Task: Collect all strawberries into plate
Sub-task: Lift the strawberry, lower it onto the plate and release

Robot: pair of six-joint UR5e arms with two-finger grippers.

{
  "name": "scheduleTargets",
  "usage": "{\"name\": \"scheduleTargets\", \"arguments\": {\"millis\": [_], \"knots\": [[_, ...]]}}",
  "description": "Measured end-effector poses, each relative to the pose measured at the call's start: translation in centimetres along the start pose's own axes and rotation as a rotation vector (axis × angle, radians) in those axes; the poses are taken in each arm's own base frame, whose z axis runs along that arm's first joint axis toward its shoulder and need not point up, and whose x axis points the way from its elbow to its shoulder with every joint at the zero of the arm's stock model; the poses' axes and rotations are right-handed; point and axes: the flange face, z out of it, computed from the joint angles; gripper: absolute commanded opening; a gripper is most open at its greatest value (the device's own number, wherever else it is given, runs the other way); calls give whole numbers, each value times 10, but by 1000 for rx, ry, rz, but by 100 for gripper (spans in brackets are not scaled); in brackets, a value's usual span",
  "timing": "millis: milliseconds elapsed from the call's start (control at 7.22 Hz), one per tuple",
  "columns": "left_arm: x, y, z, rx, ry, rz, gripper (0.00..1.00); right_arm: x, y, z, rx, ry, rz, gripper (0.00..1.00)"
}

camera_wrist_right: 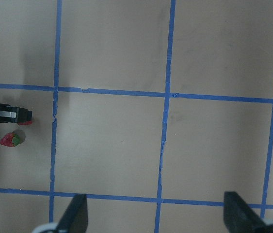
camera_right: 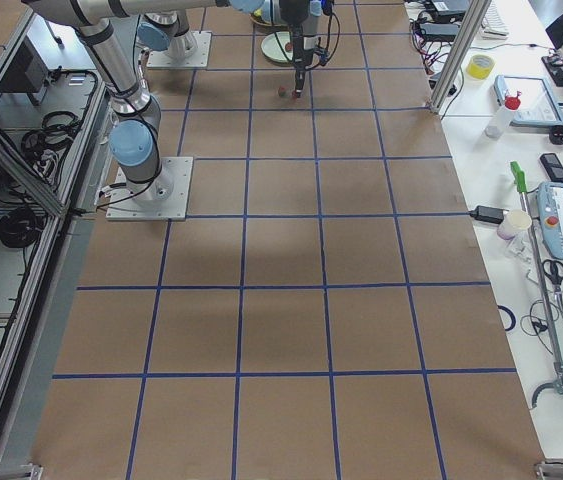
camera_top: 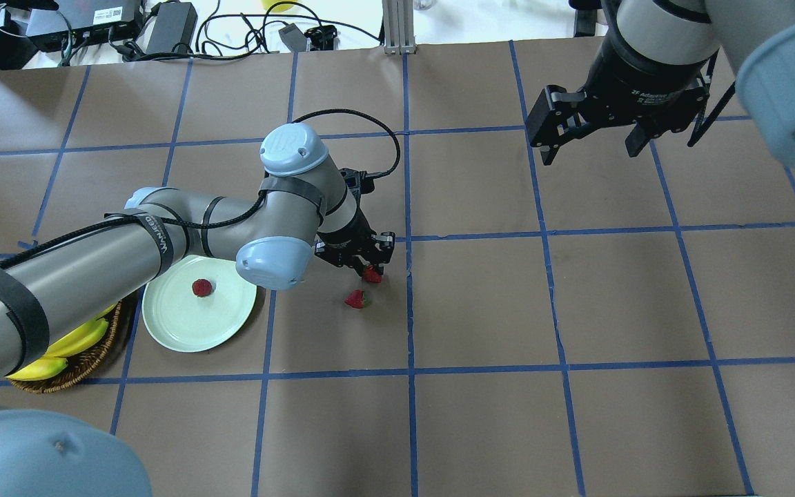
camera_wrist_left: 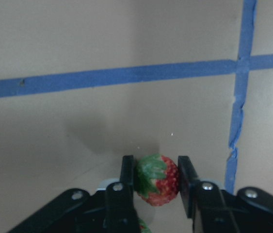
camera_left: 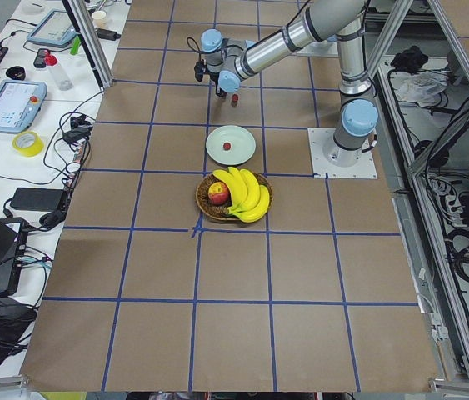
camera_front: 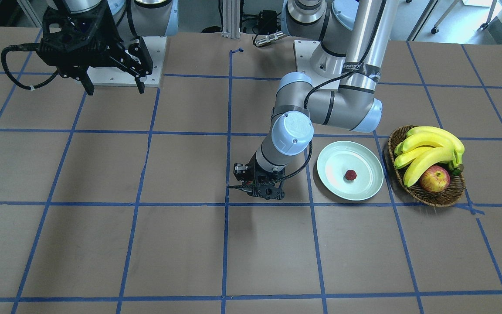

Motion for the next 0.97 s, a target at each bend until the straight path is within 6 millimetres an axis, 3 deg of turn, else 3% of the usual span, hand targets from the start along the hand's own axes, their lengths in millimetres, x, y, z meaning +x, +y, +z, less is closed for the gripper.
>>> {"name": "scheduleTargets", "arguments": {"millis": [277, 415, 692, 969], "knots": [[-11, -33, -56, 18, -1, -52, 0, 1, 1, 0, -3, 4, 1, 100], [-32, -52, -90, 0, -22, -70, 0, 1, 2, 0, -6, 6, 1, 100], [-107, -69, -138, -38, -97, -38, 0, 1, 4, -2, -7, 8, 0, 100], [-173, -62, -150, -114, -183, 75, 0, 1, 4, -2, -7, 7, -8, 100]]}}
